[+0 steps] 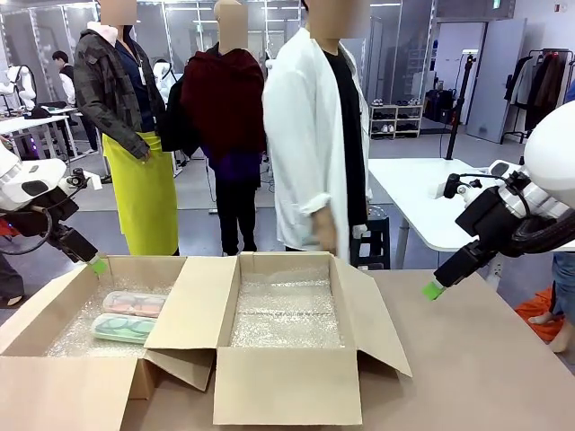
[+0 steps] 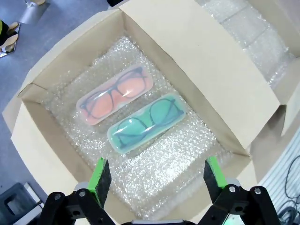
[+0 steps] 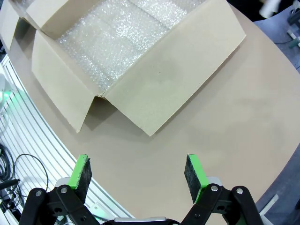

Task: Pack the glasses set securely to prepare it for shipping.
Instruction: Position the Package Box on the left side of the table.

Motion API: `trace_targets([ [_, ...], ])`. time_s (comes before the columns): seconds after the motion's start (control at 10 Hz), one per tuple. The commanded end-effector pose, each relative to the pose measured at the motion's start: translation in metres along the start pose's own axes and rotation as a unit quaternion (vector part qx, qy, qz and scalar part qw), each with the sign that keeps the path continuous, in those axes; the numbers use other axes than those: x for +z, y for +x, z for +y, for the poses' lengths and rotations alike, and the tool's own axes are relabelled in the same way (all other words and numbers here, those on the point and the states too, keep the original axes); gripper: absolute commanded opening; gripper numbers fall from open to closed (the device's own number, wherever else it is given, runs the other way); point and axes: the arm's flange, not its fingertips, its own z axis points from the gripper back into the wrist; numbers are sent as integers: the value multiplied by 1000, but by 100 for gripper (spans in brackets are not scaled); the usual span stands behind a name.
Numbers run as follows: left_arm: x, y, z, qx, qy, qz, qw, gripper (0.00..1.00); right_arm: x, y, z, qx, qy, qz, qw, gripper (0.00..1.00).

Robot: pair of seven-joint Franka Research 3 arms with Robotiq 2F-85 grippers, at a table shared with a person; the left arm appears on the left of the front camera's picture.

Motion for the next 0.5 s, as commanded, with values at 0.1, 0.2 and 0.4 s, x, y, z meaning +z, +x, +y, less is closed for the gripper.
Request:
trace_targets([
  [0.1, 2, 3, 1, 6, 7, 0, 1000, 100, 1, 1, 1, -2, -2, 6, 1000, 100],
  [0.2, 2, 3, 1, 6, 7, 0, 1000, 100, 1, 1, 1, -2, -2, 6, 1000, 100],
  [0.4, 2, 3, 1, 6, 7, 0, 1000, 100, 1, 1, 1, -2, -2, 6, 1000, 100],
])
